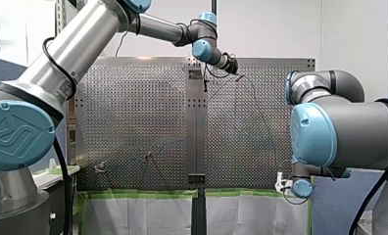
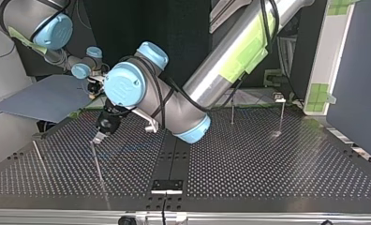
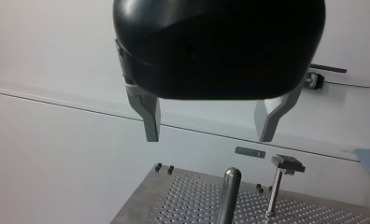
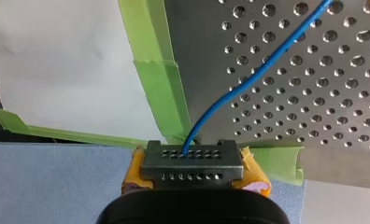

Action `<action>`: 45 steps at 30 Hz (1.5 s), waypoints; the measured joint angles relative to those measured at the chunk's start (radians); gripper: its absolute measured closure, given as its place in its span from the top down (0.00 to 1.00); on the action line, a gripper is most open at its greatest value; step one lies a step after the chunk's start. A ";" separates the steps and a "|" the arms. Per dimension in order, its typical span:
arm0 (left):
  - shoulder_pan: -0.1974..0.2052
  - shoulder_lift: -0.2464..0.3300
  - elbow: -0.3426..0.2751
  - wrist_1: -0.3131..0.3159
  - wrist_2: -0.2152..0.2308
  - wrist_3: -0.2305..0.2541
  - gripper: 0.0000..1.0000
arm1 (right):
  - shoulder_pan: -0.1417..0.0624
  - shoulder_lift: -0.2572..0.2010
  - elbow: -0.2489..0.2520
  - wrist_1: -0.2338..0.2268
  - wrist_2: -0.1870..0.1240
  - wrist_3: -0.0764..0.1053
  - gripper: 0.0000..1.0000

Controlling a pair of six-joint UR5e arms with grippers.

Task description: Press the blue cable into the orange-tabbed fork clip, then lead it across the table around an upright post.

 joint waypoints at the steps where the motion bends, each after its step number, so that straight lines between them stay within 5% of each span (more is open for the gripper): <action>1: 0.000 0.000 0.000 0.000 0.000 -0.001 1.00 | 0.000 0.000 0.000 0.001 0.000 0.000 0.00; 13: 0.003 -0.001 0.000 -0.026 -0.066 -0.013 1.00 | 0.002 0.000 -0.001 0.005 0.000 0.000 0.00; 29: -0.004 0.000 0.000 -0.032 -0.088 -0.021 1.00 | 0.003 -0.001 -0.001 0.007 -0.008 0.001 0.00; 45: -0.011 0.000 0.000 -0.070 -0.220 0.001 1.00 | 0.004 -0.001 -0.001 0.010 -0.008 0.000 0.00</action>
